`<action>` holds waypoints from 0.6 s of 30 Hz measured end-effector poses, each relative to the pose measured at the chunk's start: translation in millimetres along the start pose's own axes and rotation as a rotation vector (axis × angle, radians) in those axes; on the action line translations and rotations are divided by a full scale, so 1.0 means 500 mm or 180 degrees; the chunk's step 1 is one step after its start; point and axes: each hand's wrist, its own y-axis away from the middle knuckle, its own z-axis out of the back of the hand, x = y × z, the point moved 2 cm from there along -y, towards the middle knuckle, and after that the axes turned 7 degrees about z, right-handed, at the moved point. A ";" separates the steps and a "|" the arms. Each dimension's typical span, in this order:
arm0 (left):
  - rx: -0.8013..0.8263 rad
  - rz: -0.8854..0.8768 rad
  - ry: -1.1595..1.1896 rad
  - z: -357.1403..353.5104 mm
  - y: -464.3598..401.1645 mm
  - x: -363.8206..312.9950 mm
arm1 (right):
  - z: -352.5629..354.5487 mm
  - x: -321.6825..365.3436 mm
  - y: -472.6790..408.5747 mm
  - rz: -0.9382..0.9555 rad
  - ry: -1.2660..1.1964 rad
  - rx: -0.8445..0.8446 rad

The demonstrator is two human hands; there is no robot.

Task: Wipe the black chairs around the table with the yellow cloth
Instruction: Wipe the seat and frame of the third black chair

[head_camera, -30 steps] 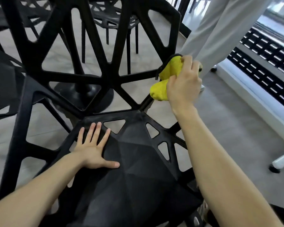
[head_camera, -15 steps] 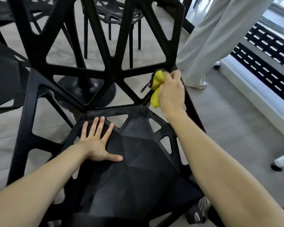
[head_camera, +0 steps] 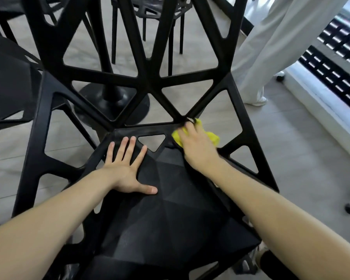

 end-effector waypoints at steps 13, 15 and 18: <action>-0.0321 0.0127 0.0024 -0.007 0.015 -0.005 | 0.017 0.170 -0.131 0.0353 -0.1077 0.0093; -0.0459 0.0239 -0.0002 -0.018 0.031 0.007 | 0.027 0.185 -0.146 0.0697 -0.1044 0.0064; -0.0507 0.0253 0.0057 -0.041 0.061 0.025 | 0.010 0.054 -0.088 0.0068 -0.0912 0.0145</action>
